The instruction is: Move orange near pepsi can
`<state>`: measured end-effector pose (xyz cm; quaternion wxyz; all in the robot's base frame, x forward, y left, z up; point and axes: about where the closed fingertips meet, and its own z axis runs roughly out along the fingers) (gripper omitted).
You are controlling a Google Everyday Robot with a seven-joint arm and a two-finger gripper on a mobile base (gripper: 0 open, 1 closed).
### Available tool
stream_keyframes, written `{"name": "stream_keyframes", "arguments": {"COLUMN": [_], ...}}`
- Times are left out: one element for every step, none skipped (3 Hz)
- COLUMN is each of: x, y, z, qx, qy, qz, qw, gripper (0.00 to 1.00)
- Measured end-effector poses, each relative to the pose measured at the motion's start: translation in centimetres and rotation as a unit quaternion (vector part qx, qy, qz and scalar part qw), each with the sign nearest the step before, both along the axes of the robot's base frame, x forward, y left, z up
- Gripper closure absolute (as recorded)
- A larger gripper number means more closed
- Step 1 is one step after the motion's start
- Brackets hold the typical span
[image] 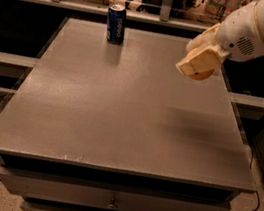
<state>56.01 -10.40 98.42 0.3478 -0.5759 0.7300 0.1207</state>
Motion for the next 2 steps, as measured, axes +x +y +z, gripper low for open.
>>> {"name": "stream_keyframes", "arguments": {"x": [0.22, 0.35], "y": [0.02, 0.64], "z": [1.0, 0.41], "qx": [0.003, 0.018], "qy": [-0.01, -0.014], "qz": [0.0, -0.01], "qw": [0.9999, 0.9997], "gripper": [1.0, 1.0]}}
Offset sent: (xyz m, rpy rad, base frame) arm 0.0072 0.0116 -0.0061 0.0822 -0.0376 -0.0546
